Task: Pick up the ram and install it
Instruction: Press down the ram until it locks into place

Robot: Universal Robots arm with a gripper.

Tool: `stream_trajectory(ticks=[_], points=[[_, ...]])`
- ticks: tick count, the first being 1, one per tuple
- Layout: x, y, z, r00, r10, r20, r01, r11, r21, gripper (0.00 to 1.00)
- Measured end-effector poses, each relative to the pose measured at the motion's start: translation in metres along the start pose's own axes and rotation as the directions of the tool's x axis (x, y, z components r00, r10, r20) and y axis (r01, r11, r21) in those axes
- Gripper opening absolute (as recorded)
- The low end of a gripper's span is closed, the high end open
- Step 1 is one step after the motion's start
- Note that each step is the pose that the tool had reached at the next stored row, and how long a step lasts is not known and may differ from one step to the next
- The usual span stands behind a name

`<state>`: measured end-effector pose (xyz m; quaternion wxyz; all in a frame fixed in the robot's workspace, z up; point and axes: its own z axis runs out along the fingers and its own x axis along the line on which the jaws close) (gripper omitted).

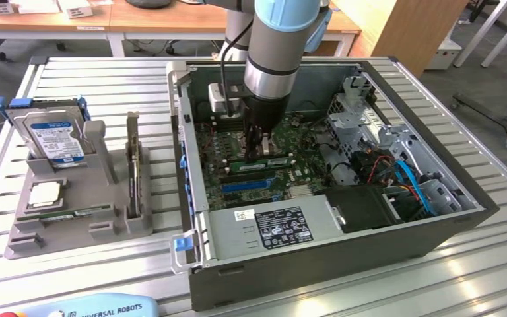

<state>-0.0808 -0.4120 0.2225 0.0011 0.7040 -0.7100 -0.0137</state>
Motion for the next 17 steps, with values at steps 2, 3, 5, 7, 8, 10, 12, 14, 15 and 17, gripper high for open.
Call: stream_trajectory(ticks=[2,3,5,7,8,10,12,14,15,17], points=[[0.0000,0.0000,0.0000,1.0000,0.000,0.0000,0.000,1.0000,0.0000,0.10],[0.0000,0.0000,0.0000,1.0000,0.000,0.0000,0.000,1.0000,0.0000,0.10],[0.0000,0.0000,0.0002,1.0000,0.000,0.0000,0.000,1.0000,0.0000,0.10],[0.0000,0.0000,0.0003,1.0000,0.000,-0.0001,0.000,1.0000,-0.0001,0.10],[0.0000,0.0000,0.0003,1.0000,0.000,-0.0001,0.000,1.0000,0.0000,0.10],[0.0000,0.0000,0.0004,1.0000,0.000,0.0001,0.000,1.0000,0.0000,0.10],[0.0000,0.0000,0.0003,1.0000,0.000,0.0001,0.000,1.0000,0.0000,0.10],[0.0000,0.0000,0.0004,1.0000,0.000,0.0000,0.000,1.0000,0.0000,0.10],[0.0000,0.0000,0.0005,1.0000,0.000,-0.0001,0.000,1.0000,0.0000,0.10],[0.0000,0.0000,0.0006,1.0000,0.000,0.0000,0.000,1.0000,0.0000,0.10]])
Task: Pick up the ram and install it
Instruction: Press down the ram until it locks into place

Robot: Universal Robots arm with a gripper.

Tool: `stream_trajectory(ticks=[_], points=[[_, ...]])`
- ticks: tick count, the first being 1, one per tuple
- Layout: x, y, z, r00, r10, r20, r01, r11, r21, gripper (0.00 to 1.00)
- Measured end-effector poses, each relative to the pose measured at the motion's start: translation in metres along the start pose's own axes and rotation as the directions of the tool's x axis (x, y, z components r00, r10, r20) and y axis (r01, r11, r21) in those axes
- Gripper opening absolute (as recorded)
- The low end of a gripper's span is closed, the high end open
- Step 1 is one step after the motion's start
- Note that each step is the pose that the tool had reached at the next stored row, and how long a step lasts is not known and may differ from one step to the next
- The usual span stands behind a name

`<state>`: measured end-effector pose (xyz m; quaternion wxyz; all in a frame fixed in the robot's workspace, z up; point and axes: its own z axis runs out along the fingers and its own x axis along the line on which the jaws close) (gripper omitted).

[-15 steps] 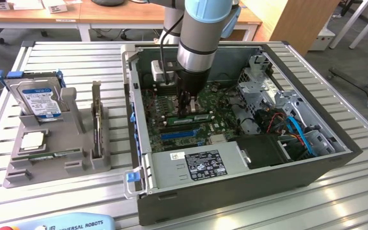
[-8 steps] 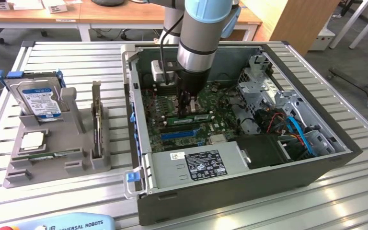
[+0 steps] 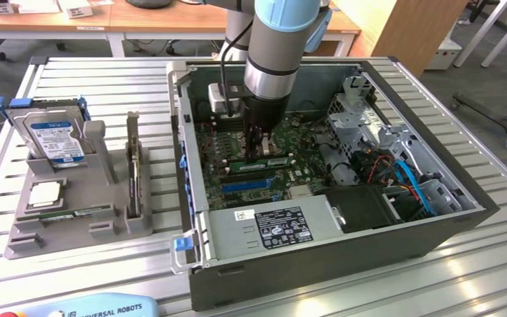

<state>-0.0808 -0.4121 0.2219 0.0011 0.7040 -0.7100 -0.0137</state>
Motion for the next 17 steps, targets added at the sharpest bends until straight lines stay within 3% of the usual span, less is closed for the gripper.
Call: stream_trajectory(ticks=[17], points=[[-0.0001,0.0000,-0.0042,1.0000,0.000,0.0004,0.000,1.0000,0.0001,0.10]])
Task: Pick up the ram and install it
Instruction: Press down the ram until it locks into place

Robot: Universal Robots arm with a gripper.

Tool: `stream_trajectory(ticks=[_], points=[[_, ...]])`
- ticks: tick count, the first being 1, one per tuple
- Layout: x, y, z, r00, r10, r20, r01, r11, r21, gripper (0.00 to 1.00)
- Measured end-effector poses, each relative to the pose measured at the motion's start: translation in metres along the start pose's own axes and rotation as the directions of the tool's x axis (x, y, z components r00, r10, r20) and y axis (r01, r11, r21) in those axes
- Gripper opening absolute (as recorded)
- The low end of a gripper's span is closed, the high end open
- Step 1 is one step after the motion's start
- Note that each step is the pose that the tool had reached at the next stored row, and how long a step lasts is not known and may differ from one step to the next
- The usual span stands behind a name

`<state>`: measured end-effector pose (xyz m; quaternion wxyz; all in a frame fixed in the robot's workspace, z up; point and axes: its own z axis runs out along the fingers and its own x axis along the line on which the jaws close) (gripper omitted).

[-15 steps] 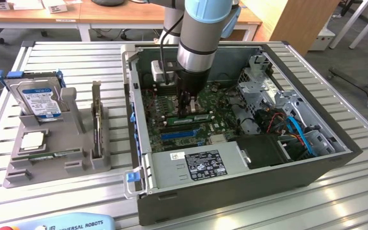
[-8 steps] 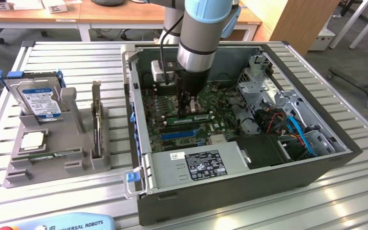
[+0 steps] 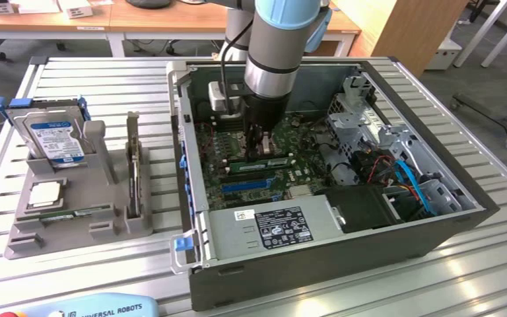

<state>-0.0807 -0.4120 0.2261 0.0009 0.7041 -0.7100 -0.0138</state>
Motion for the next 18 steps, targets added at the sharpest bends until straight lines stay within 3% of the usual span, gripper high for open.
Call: stream_trajectory(ticks=[18], points=[[0.0001,0.0041,0.0000,1.0000,0.000,-0.0002,0.000,1.0000,0.0001,0.10]])
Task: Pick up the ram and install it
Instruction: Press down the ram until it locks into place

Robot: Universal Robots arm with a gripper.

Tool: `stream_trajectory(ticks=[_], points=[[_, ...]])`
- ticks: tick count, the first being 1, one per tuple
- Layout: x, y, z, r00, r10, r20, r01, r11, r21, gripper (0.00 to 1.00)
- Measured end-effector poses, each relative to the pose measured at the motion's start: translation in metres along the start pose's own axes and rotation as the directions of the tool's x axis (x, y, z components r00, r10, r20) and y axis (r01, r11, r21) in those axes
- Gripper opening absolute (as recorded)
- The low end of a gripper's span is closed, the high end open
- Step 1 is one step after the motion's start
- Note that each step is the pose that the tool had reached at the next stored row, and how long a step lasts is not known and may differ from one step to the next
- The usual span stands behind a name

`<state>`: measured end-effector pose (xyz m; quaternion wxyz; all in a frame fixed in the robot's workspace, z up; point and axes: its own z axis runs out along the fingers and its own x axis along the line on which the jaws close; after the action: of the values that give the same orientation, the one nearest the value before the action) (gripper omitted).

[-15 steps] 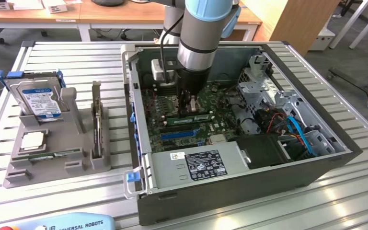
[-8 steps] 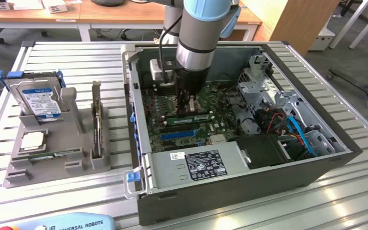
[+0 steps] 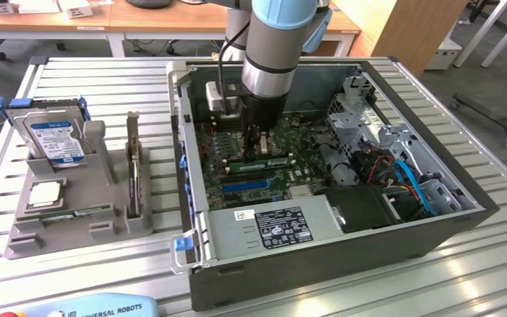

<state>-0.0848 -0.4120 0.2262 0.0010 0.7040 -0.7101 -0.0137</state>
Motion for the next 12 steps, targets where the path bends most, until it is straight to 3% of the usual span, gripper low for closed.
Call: stream_trajectory(ticks=[12], points=[[0.0001,-0.0001,0.0030,1.0000,0.000,0.0000,0.000,1.0000,0.0000,0.10]])
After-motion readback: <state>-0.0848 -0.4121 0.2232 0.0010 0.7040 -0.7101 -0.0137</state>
